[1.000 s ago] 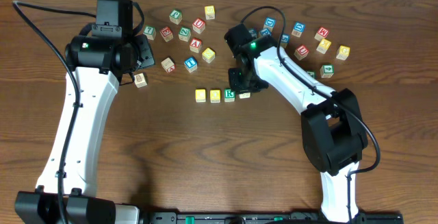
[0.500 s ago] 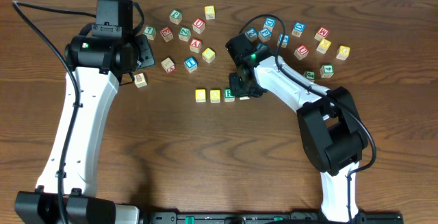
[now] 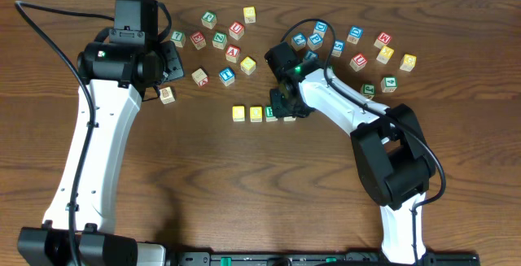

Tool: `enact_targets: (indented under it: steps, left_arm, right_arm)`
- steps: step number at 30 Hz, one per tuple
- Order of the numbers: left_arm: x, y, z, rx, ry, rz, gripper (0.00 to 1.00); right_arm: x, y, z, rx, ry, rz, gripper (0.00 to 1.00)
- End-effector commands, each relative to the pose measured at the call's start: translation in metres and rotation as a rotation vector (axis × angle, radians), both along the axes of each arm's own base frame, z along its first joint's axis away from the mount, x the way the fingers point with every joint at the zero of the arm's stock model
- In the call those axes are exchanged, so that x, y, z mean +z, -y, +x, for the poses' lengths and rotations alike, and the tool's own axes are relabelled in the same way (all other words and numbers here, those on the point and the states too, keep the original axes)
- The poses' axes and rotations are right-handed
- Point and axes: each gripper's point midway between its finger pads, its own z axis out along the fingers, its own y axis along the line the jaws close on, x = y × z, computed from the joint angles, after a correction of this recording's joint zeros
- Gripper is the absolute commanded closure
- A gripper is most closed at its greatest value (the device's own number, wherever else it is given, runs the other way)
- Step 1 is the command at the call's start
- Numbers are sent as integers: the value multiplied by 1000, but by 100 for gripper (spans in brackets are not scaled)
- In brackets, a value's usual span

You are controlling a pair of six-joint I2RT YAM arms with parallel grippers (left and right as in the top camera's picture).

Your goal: Spell out CORL

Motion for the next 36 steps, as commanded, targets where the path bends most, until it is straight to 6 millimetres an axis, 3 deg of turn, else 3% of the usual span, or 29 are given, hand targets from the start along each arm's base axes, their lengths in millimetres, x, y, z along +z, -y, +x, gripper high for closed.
enact_targets:
  steps: [1,11,16,19,26,36]
  left_arm:
    - [1,-3,3,-6,3,15,48]
    - [1,-3,2,-6,1,16,48]
    - [0,-3,2,-7,-2,15,48]
    - [-3,-1,0,-11,-13,12,48]
    - [-26,2,-10,-23,-76,-5,48]
    - [-57,8,-19,-40,-166,-29,54]
  right_arm:
    - [1,1,2,-5,5,-5,62]
    - [53,15,25,-30,76,28,62]
    - [86,28,30,-61,122,65,59]
    - [94,39,27,-85,104,84,57]
    - [74,68,10,-133,6,39,59]
    - [33,67,-7,-156,-42,72,62]
